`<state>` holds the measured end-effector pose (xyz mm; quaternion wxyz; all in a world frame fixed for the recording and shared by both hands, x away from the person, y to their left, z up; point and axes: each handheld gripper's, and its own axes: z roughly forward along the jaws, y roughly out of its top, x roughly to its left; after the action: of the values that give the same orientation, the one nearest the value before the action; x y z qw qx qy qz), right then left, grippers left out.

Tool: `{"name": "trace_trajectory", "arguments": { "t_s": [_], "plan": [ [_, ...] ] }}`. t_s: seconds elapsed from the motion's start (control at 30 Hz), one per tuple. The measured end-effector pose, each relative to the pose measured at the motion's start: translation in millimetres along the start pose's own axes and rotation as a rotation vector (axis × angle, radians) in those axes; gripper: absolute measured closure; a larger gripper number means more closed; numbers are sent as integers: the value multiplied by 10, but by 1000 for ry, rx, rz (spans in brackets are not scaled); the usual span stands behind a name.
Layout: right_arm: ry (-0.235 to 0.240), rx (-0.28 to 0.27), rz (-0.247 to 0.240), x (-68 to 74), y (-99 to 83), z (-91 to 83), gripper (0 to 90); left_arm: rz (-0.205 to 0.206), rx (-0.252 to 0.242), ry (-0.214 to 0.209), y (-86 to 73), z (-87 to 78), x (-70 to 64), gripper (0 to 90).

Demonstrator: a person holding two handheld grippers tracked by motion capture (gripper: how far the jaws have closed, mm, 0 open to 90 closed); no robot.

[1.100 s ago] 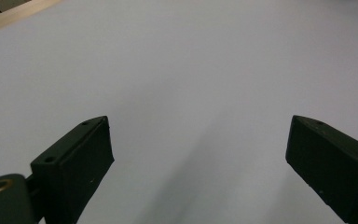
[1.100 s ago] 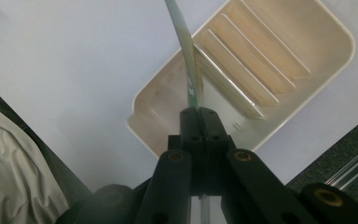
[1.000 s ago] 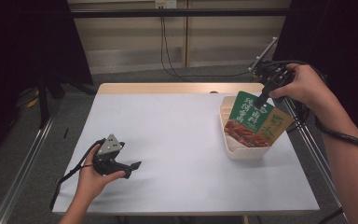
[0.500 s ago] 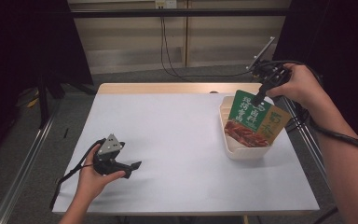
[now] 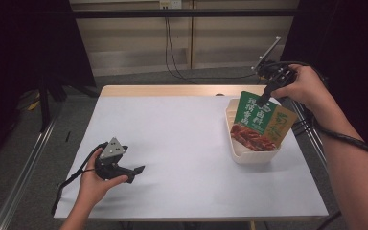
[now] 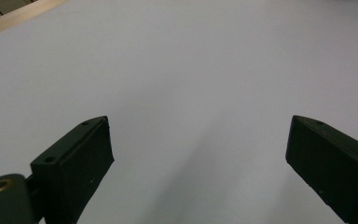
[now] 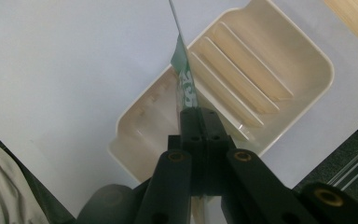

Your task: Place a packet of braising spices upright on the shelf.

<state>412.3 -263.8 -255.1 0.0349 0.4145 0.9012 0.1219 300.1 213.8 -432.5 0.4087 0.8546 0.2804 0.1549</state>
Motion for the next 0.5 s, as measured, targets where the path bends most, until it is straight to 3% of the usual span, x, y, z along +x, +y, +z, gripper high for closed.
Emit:
{"name": "trace_trajectory", "arguments": {
  "t_s": [0.17,0.33,0.5],
  "plan": [
    [-3,-12,11,-26,-7,6,877,2,5,5,1,1,-3,69],
    [5,-31,31,-46,-13,-30,774,1,4,2,-1,0,-3,69],
    [-10,-14,35,-33,6,-55,627,4,4,4,2,-14,4,69]
  ]
}}
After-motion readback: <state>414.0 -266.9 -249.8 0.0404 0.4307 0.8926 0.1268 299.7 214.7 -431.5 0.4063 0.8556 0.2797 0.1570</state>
